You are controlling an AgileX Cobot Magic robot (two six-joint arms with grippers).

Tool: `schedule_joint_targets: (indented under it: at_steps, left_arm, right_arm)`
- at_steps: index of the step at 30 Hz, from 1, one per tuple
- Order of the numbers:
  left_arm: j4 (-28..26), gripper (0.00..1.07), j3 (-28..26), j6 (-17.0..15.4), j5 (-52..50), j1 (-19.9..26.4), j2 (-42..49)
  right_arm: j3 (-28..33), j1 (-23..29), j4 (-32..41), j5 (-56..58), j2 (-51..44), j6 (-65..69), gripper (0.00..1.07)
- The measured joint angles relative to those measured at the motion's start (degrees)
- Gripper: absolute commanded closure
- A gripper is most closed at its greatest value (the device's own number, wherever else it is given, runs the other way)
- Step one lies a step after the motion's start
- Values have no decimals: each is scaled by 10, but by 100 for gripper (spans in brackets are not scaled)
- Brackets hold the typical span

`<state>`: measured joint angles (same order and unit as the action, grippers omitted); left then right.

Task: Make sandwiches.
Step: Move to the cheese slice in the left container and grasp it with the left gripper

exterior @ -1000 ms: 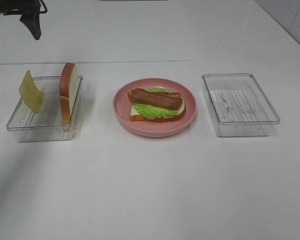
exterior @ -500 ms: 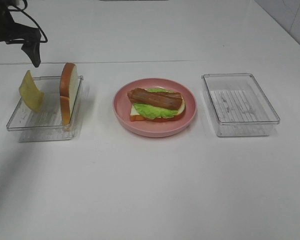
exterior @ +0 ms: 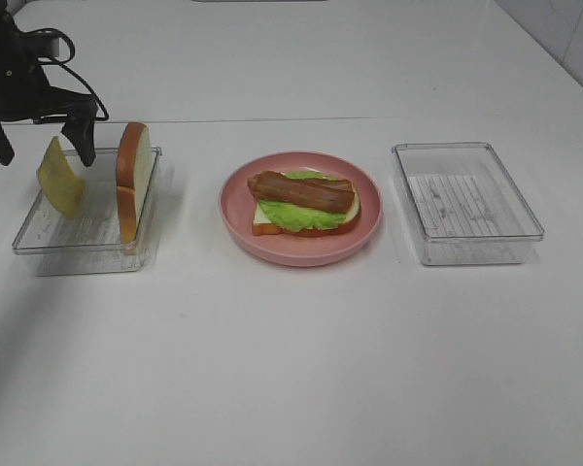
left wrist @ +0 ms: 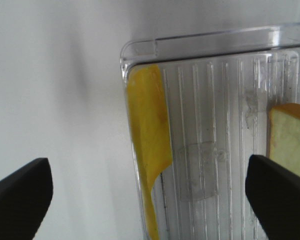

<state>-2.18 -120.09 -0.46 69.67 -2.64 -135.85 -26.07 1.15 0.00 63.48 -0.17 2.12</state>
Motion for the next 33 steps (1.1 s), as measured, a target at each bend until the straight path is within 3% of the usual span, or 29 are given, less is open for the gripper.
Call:
schedule_joint_targets:
  at_steps: [5,7,8,9,11,12,13,14,33]
  left_arm:
    - [0,10,0,0,0,0,-3]
    - [0,20,0,0,0,0,-3]
    - [0,20,0,0,0,0,-3]
    - [0,32,0,0,0,0,-3]
    - [0,37,0,0,0,0,-3]
    - [0,47,0,0,0,0,-3]
    - [0,47,0,0,0,0,-3]
    - [0,56,0,0,0,0,-3]
    - [-3,57,0,0,-3,0,-3]
  right_arm:
    - [0,0,0,0,0,0,9]
    - [0,0,0,0,0,0,9]
    - [0,0,0,0,0,0,9]
    - [0,0,0,0,0,0,9]
    - [0,0,0,0,0,0,9]
    - [0,0,0,0,0,0,9]
    - [0,0,0,0,0,0,9]
    - [0,0,0,0,0,0,9]
    - [0,0,0,0,0,0,9]
